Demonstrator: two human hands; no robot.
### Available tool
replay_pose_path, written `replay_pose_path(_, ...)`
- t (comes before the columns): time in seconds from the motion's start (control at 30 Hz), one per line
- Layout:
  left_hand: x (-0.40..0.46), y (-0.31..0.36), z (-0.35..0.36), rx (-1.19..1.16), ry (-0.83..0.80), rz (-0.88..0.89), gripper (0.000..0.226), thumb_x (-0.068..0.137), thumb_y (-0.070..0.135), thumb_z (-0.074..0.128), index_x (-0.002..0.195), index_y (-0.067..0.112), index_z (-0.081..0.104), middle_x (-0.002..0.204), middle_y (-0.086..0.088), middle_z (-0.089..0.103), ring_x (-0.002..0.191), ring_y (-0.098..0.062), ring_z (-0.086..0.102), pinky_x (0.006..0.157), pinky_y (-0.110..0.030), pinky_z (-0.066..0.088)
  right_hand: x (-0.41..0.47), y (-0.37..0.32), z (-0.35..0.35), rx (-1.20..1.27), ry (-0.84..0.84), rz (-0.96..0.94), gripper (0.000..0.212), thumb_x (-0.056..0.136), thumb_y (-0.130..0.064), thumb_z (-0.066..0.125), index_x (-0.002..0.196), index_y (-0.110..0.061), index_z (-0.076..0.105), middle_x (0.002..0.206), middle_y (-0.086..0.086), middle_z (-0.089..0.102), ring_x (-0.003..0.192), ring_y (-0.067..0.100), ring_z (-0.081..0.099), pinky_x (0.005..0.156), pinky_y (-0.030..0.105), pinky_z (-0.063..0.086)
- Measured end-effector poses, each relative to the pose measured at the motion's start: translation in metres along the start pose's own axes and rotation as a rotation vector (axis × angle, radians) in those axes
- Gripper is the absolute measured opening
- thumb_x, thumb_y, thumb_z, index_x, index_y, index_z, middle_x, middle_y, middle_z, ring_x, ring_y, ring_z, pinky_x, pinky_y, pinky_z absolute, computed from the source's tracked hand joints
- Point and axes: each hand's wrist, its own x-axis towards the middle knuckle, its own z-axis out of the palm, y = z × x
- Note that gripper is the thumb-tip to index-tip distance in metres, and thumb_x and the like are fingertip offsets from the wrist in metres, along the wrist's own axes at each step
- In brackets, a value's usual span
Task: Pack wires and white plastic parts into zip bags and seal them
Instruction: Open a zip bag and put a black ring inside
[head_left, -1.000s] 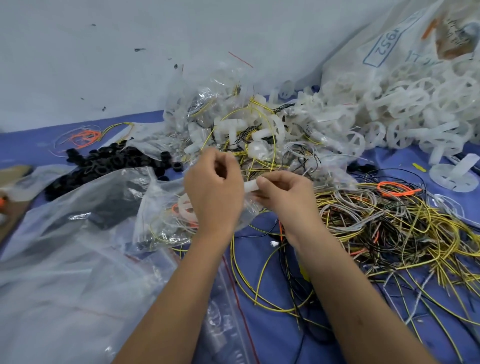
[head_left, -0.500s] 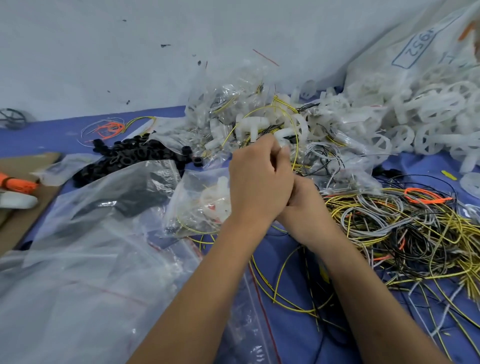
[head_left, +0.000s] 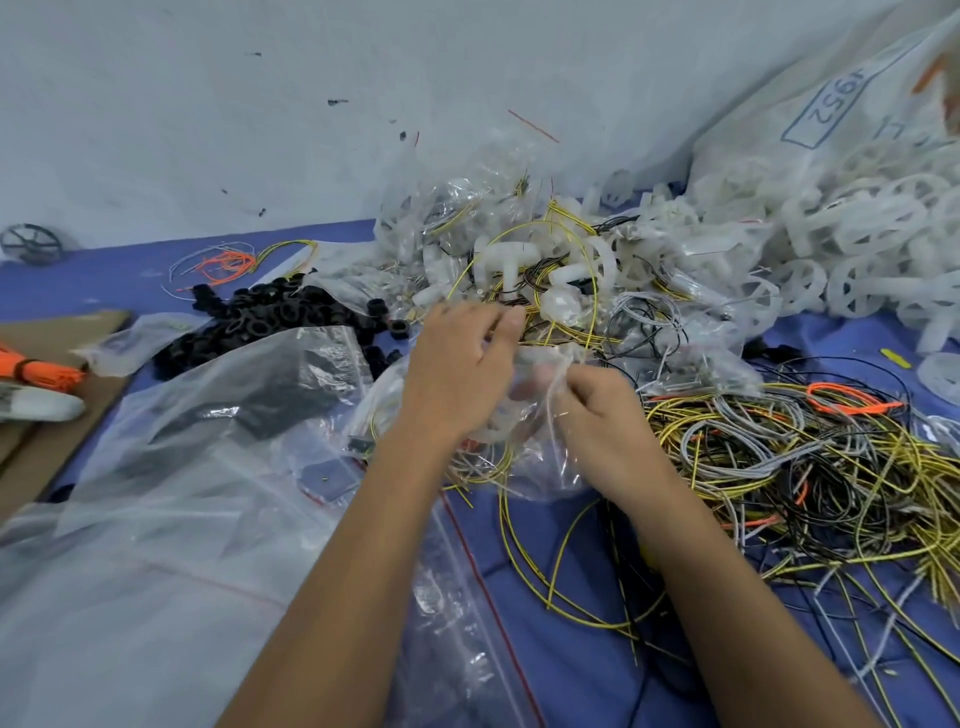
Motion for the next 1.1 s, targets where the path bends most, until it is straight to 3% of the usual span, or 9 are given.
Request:
replay_pose_path(0.13,-0.009,-0.026,0.003,0.042,-0.114,-0.128,0.054,0.098,0.057,0.035,0.072,0.017,0.061,0.074,-0.002,0.061,0.077,-0.022,0.06,0.072,-0.043,0.047,0.0,-0.017,-0.006,0.32,-0.141,0.242,0.077,0.099,-0.067,0.022,0.087,-0.011,0.074,0.065,0.012,0.072,0.047,0.02,0.054,0.045,0.022,0.035)
replay_pose_path(0.3,-0.009,-0.029,0.005,0.129,-0.009,-0.118,0.05,0.096,0.059,0.032,0.061,0.024,0.041,0.063,0.004,0.046,0.06,-0.013,0.046,0.056,-0.038,0.031,-0.001,-0.013,-0.005,0.167,-0.237,-0.009,0.021,0.095,-0.014,0.067,0.079,-0.001,0.068,0.069,0.009,0.073,0.061,0.034,0.065,0.06,0.038,0.05)
replay_pose_path(0.37,-0.012,-0.034,0.005,0.175,0.032,-0.145,0.051,0.103,0.052,0.037,0.062,0.021,0.042,0.063,0.004,0.045,0.059,-0.015,0.044,0.058,-0.037,0.025,-0.004,-0.006,-0.006,0.249,-0.122,0.0,0.013,0.093,-0.004,0.069,0.08,-0.005,0.072,0.066,0.009,0.072,0.058,0.021,0.067,0.059,0.03,0.054)
replay_pose_path(0.5,-0.008,-0.044,-0.004,0.24,0.117,-0.272,0.056,0.103,0.041,0.05,0.054,0.017,0.04,0.051,0.003,0.042,0.053,-0.023,0.044,0.055,-0.035,0.023,0.004,0.002,-0.007,0.105,0.32,0.009,0.016,0.096,-0.022,0.068,0.081,-0.022,0.073,0.065,-0.001,0.07,0.06,0.012,0.063,0.061,0.035,0.051)
replay_pose_path(0.6,-0.006,-0.042,-0.006,0.222,0.174,-0.345,0.059,0.102,0.037,0.051,0.05,0.013,0.039,0.045,0.001,0.039,0.045,-0.017,0.04,0.048,-0.032,0.02,0.001,0.001,-0.001,-0.046,0.388,-0.015,0.008,0.096,-0.031,0.067,0.096,-0.027,0.074,0.084,-0.01,0.072,0.088,0.014,0.065,0.078,0.04,0.054)
replay_pose_path(0.77,-0.006,-0.045,-0.008,0.127,0.224,-0.484,0.056,0.101,0.033,0.054,0.052,0.014,0.036,0.045,-0.001,0.037,0.045,-0.021,0.038,0.047,-0.031,0.02,-0.001,0.0,0.009,-0.082,0.331,0.126,0.065,0.088,-0.043,0.073,0.143,-0.026,0.043,0.14,-0.005,0.044,0.133,0.013,0.042,0.111,0.037,0.039)
replay_pose_path(0.9,-0.003,-0.044,-0.014,0.068,0.055,-0.437,0.04,0.095,0.04,0.06,0.063,0.019,0.049,0.059,0.007,0.05,0.058,-0.015,0.048,0.056,-0.03,0.031,0.001,0.002,0.015,0.189,0.302,0.38,0.075,0.084,-0.045,0.078,0.145,-0.027,0.038,0.132,-0.015,0.049,0.127,0.011,0.047,0.101,0.029,0.043)
replay_pose_path(1.0,-0.001,-0.036,-0.015,-0.035,-0.12,-0.368,0.023,0.095,0.053,0.062,0.091,0.03,0.065,0.091,0.014,0.064,0.081,-0.006,0.062,0.066,-0.027,0.043,0.002,0.006,0.016,0.325,0.334,0.437,0.043,0.083,-0.033,0.082,0.117,-0.026,0.057,0.121,-0.014,0.06,0.112,0.011,0.06,0.092,0.031,0.05)
replay_pose_path(1.1,-0.003,-0.031,-0.012,-0.138,-0.182,-0.362,0.022,0.093,0.054,0.065,0.1,0.032,0.065,0.09,0.007,0.068,0.067,-0.011,0.066,0.042,-0.025,0.046,0.001,0.008,0.013,0.481,0.312,0.397,0.011,0.084,-0.007,0.079,0.088,-0.013,0.071,0.086,0.004,0.077,0.077,0.019,0.074,0.064,0.028,0.057)
